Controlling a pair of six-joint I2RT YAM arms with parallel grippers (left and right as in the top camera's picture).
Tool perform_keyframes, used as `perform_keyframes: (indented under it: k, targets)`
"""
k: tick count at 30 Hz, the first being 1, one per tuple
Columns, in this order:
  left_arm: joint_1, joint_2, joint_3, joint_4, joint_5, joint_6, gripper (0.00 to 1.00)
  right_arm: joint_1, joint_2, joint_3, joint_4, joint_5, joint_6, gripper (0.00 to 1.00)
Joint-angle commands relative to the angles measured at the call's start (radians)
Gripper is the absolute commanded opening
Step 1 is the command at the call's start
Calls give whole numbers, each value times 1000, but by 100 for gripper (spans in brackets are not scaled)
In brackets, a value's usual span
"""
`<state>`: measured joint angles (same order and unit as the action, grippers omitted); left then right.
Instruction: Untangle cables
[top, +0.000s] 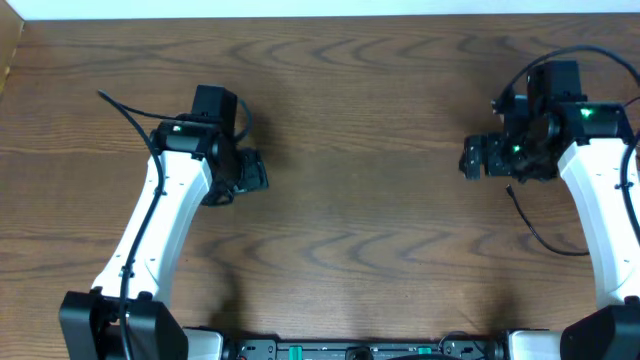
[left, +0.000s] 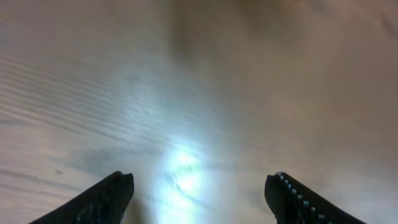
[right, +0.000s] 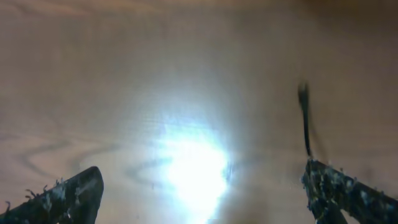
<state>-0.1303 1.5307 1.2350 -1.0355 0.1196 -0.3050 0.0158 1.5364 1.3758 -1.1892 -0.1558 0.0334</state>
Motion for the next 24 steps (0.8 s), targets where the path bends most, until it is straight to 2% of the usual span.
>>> perform_keyframes:
  k: [1, 7, 13, 18, 19, 24]
  targets:
    - [15, -5, 17, -66, 146, 129, 73, 5, 3, -41, -60, 34, 82, 99]
    - [16, -5, 17, -199, 145, 129, 74, 6, -1, -128, -115, 42, 138, 99]
    - [16, -23, 8, -258, 146, 130, 74, 34, -48, -306, 7, 41, 139, 99]
    - [16, -156, -63, -155, 141, 133, 74, 92, -171, -451, 151, 53, 203, 99]
    - [16, -201, -87, -119, 127, 132, 79, 103, -203, -474, 176, 57, 209, 99]
    - [16, -461, -223, 26, 61, 132, 83, 185, -425, -571, 280, 163, 259, 99]
